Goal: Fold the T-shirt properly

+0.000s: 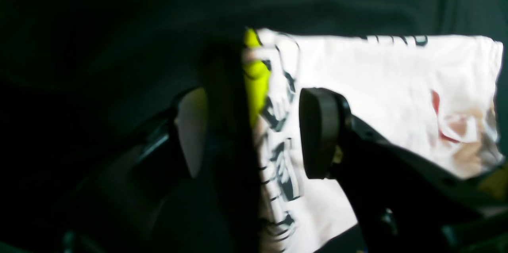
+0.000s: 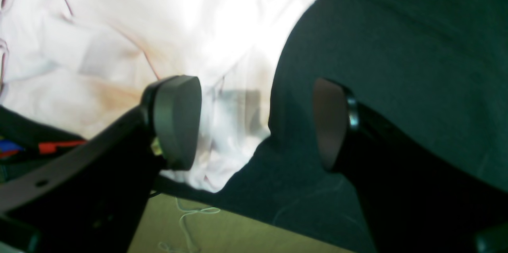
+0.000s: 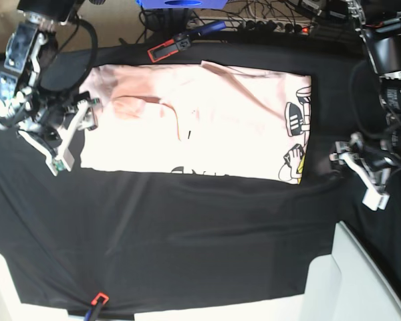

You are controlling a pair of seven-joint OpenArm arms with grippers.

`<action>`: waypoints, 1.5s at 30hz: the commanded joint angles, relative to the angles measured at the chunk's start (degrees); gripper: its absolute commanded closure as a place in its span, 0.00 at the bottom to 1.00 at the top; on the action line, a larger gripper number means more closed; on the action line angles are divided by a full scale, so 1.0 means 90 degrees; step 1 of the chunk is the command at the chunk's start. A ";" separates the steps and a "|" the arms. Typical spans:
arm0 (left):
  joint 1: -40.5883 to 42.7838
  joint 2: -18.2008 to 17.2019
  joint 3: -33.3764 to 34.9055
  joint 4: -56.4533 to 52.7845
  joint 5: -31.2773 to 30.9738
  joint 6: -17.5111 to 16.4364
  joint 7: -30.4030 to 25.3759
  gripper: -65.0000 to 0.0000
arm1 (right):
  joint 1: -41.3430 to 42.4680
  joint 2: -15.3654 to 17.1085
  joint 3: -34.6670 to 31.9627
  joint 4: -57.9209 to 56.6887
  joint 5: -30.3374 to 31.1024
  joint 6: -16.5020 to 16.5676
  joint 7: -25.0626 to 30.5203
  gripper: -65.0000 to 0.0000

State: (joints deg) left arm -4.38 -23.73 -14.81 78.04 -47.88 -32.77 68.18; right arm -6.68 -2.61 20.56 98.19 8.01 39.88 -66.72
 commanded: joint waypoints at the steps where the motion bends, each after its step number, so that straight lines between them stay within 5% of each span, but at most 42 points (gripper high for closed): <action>1: -0.0075 -0.0162 -0.0030 0.0213 -0.0097 0.0003 -0.0069 0.45 | 0.0151 0.0022 0.0007 -0.0034 0.0053 0.0014 -0.0015 0.35; 5: -0.0036 -0.0172 -0.0030 0.0281 -0.0087 0.0003 -0.0108 0.45 | 0.0415 0.0012 0.0046 -0.0551 0.0053 0.0014 -0.0054 0.35; 11: -0.0026 -0.0358 -0.0030 0.0281 -0.0087 0.0003 -0.0128 0.45 | 0.0932 -0.0164 0.1198 -0.1518 0.0199 0.0014 -0.0211 0.34; 18: -0.0085 -0.0397 -0.0040 0.0301 -0.0087 0.0003 -0.0138 0.45 | 0.1147 0.0276 0.1999 -0.2495 0.2270 0.0014 -0.0924 0.34; 22: -0.0026 -0.0416 -0.0040 0.0301 -0.0087 0.0003 -0.0616 0.45 | 0.1108 0.0324 0.2204 -0.2876 0.2651 0.0014 -0.0855 0.34; 29: 0.0179 -0.0534 -0.0040 0.0311 0.0665 0.0003 -0.0978 0.45 | 0.1001 0.0344 0.2156 -0.3120 0.2622 0.0014 -0.0699 0.35; 36: 0.0189 -0.0534 -0.0040 0.0301 0.0831 -0.0007 -0.0978 0.45 | 0.0991 0.0842 0.2156 -0.3599 0.2631 0.0014 -0.0650 0.35; 41: 0.0150 -0.0475 -0.0040 0.0301 0.0822 -0.0007 -0.0978 0.45 | 0.0991 0.0666 0.2116 -0.3775 0.2631 0.0014 -0.0680 0.35; 45: 0.0140 -0.0475 -0.0040 0.0301 0.0822 -0.0007 -0.0978 0.45 | 0.0991 0.0598 0.1403 -0.3775 0.2670 0.0014 -0.0699 0.35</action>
State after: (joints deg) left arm -2.24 -26.72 -14.70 79.77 -39.68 -32.84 60.42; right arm 2.20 3.55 33.67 64.34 32.84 40.05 -71.53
